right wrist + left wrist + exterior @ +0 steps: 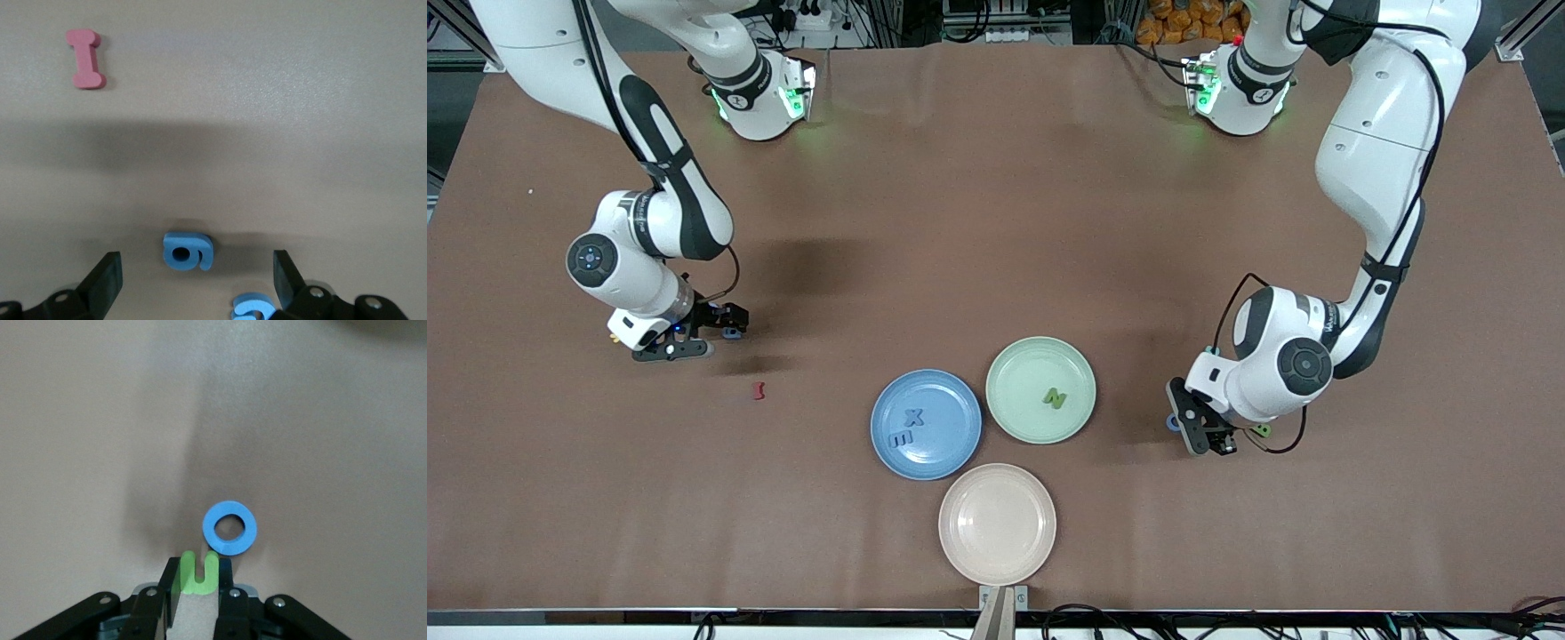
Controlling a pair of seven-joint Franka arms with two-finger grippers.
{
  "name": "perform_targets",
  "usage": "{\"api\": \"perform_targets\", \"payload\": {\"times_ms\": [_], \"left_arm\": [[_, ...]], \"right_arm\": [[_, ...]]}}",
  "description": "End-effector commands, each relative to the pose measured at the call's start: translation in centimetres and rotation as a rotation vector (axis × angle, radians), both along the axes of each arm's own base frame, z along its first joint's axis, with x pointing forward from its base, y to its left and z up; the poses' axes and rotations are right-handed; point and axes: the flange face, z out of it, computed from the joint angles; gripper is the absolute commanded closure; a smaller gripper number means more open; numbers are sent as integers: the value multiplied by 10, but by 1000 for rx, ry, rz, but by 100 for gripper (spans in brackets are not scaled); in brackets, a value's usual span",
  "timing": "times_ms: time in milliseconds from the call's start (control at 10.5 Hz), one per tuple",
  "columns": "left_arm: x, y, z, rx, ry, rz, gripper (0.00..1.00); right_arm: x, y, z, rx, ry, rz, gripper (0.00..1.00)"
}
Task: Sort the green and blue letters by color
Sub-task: 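Carry the green U into the green plate while the right gripper grasps 6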
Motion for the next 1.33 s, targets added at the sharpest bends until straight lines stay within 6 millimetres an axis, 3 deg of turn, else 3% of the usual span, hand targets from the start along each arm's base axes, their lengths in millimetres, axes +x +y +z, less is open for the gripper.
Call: {"api": "perform_targets", "payload": {"times_ms": [0, 190, 474, 759, 854, 1234], "left_arm": [[5, -5, 32, 6, -40, 18, 100], [0, -11, 53, 13, -1, 112, 100], [-24, -73, 77, 24, 54, 318, 100], [-41, -114, 76, 9, 79, 472, 100], [-50, -138, 76, 3, 82, 515, 100], [-76, -203, 70, -18, 104, 723, 100]], "right_arm": [[-7, 8, -7, -6, -23, -57, 0], [-7, 9, -9, -7, -20, -57, 0], [-9, 8, -12, -7, -8, -58, 0], [-11, 7, -16, -8, 4, -62, 0], [-11, 5, -19, -8, 9, -65, 0], [-12, 5, -21, -9, 14, -65, 0]]}}
